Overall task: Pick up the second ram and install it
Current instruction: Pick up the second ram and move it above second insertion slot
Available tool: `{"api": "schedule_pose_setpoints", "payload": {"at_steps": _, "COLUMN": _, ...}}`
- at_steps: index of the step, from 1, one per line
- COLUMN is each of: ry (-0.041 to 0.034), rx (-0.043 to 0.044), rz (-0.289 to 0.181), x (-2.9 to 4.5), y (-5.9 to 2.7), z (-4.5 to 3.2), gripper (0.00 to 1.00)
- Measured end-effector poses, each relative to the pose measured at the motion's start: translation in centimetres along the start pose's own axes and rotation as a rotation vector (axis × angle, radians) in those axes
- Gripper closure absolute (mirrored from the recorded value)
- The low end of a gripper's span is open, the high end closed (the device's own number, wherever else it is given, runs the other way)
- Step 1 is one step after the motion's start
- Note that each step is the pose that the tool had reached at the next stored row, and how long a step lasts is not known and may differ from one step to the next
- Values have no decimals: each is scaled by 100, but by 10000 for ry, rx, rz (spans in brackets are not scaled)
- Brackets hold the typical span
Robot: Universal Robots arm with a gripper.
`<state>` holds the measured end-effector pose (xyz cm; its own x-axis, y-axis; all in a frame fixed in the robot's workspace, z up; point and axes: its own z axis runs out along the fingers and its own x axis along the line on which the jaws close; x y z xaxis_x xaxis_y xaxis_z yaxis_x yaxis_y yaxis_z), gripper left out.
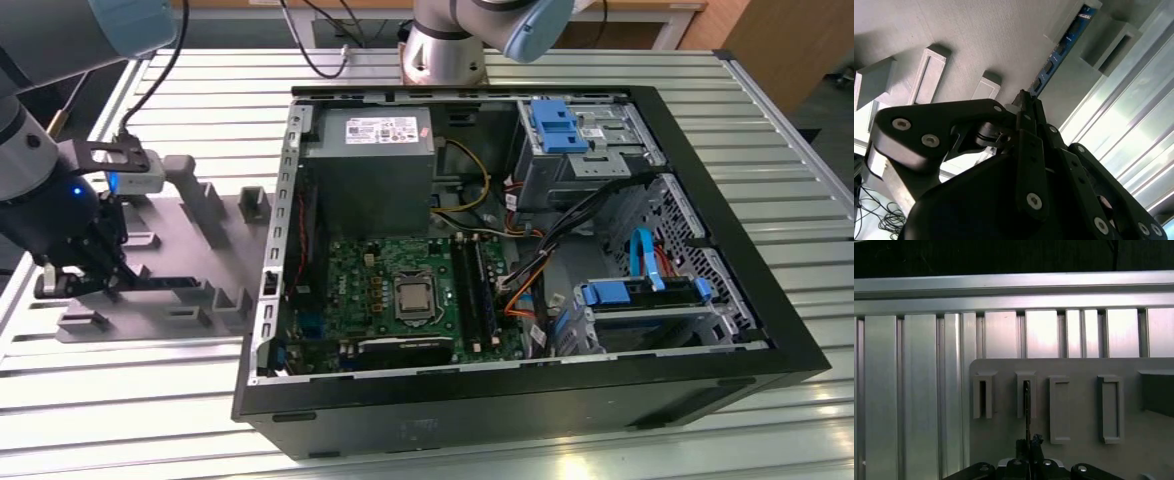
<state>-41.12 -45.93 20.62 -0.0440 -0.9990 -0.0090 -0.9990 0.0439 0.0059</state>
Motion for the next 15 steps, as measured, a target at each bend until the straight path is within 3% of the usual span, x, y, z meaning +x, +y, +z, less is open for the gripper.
{"api": "schedule_pose_setpoints", "payload": {"at_steps": 15, "ry": -1, "rx": 0, "rz": -3, "x": -2, "y": 1, "z": -177, "gripper": 86}}
